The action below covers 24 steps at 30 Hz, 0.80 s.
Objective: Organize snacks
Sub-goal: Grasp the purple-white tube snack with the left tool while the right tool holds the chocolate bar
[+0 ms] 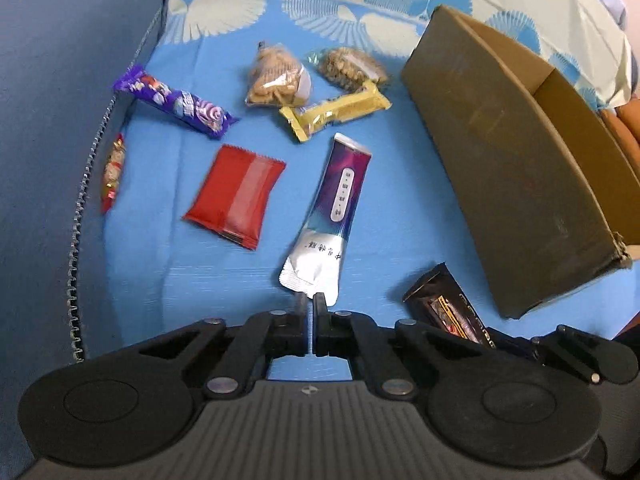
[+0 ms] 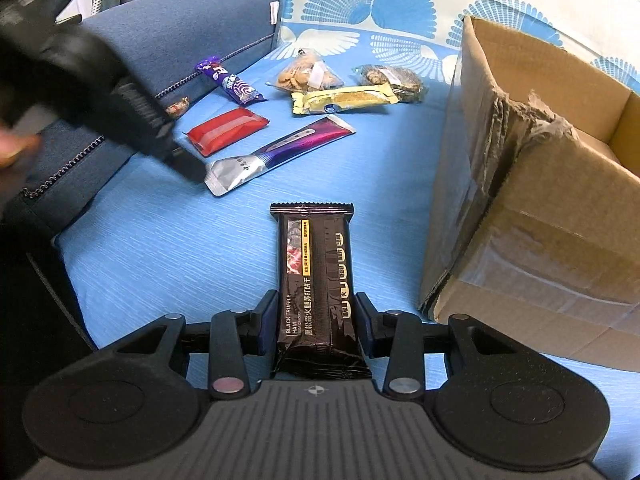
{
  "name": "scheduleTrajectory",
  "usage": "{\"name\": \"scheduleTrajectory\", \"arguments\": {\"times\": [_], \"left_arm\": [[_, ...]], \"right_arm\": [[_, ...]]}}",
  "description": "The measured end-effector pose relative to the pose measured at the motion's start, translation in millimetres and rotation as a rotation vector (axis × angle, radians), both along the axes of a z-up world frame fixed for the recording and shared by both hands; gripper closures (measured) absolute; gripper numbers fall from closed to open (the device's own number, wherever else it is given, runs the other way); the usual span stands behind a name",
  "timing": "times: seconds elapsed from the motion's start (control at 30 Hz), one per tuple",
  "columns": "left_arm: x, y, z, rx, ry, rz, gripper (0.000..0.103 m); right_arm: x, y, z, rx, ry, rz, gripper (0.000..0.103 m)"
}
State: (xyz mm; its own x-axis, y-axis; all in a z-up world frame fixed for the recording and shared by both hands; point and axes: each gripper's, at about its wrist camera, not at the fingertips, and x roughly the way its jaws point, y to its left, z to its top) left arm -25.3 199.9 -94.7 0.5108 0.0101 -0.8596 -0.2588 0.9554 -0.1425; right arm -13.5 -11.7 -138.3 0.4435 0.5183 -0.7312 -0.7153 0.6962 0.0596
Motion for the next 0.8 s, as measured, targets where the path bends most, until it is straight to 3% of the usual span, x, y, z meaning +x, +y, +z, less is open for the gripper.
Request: {"name": "scheduleTrajectory", "arguments": {"times": [0.03, 0.2, 0.3, 0.4, 0.47, 0.5, 0.57, 0.6, 0.8], "left_arm": [[-2, -2, 1, 0.019, -0.018, -0.008, 0.097], [18, -13, 2, 0.069, -0.084, -0.033, 0.061], [43, -24, -9, 0.116, -0.069, -0.060, 0.051], [63, -29, -28, 0.181, -0.001, -0.063, 0.051], [65, -29, -33, 0.196, -0.013, -0.063, 0.052], [66, -30, -34, 0.207, -0.013, -0.071, 0.064], [66, -31, -32, 0.211, -0.015, -0.093, 0.076], [65, -31, -31, 0.206, -0.010, -0.099, 0.084], [33, -8, -12, 0.077, -0.022, -0.004, 0.085]], "right_arm": [[0, 0, 0, 0.000, -0.001, -0.003, 0.061], [-1, 2, 0, 0.003, -0.002, -0.006, 0.061], [0, 0, 1, 0.007, 0.005, -0.002, 0.061], [1, -2, 2, 0.007, 0.012, -0.003, 0.061], [2, -3, 2, 0.008, 0.019, 0.001, 0.056], [3, -2, 2, 0.006, 0.022, 0.005, 0.055], [3, 0, 2, -0.002, 0.016, 0.011, 0.055], [3, 1, 1, -0.005, 0.013, 0.013, 0.055], [2, 4, 1, -0.002, -0.006, 0.013, 0.061]]}}
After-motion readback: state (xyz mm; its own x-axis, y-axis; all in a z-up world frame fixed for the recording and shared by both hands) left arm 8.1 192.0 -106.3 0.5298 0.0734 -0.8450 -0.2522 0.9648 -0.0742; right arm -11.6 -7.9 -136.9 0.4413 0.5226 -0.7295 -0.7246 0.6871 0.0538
